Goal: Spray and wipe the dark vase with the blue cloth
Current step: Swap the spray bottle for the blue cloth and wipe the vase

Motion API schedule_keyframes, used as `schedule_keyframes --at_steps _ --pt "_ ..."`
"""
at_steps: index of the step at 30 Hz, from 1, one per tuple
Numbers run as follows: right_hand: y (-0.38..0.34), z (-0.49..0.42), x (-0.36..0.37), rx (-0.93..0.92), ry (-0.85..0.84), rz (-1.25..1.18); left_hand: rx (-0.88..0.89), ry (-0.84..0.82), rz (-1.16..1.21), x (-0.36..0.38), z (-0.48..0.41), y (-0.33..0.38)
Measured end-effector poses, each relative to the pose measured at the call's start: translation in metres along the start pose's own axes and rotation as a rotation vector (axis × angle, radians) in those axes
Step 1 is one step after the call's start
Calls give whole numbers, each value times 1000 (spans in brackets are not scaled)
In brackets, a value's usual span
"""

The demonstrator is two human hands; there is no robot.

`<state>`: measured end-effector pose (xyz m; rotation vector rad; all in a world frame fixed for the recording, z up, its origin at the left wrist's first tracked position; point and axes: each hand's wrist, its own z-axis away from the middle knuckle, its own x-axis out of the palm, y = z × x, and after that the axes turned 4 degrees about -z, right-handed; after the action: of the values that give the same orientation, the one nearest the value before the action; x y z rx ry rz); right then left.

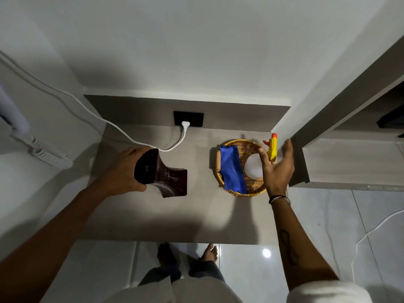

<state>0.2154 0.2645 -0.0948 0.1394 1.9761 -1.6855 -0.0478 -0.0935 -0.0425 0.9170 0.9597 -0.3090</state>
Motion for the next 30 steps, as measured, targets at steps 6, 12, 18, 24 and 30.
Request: schedule_keyframes --at_steps 6,12,18,24,30 --pt "-1 62 47 -644 -248 282 5 12 0 5 1 -5" --pt "34 47 78 -373 -726 773 8 25 30 8 7 -10" --pt "41 30 93 -373 -774 851 15 59 40 9 12 -14" --pt "49 24 98 -340 -802 872 19 36 21 9 9 -4" --pt "50 22 103 -291 -691 747 18 59 52 11 11 1"
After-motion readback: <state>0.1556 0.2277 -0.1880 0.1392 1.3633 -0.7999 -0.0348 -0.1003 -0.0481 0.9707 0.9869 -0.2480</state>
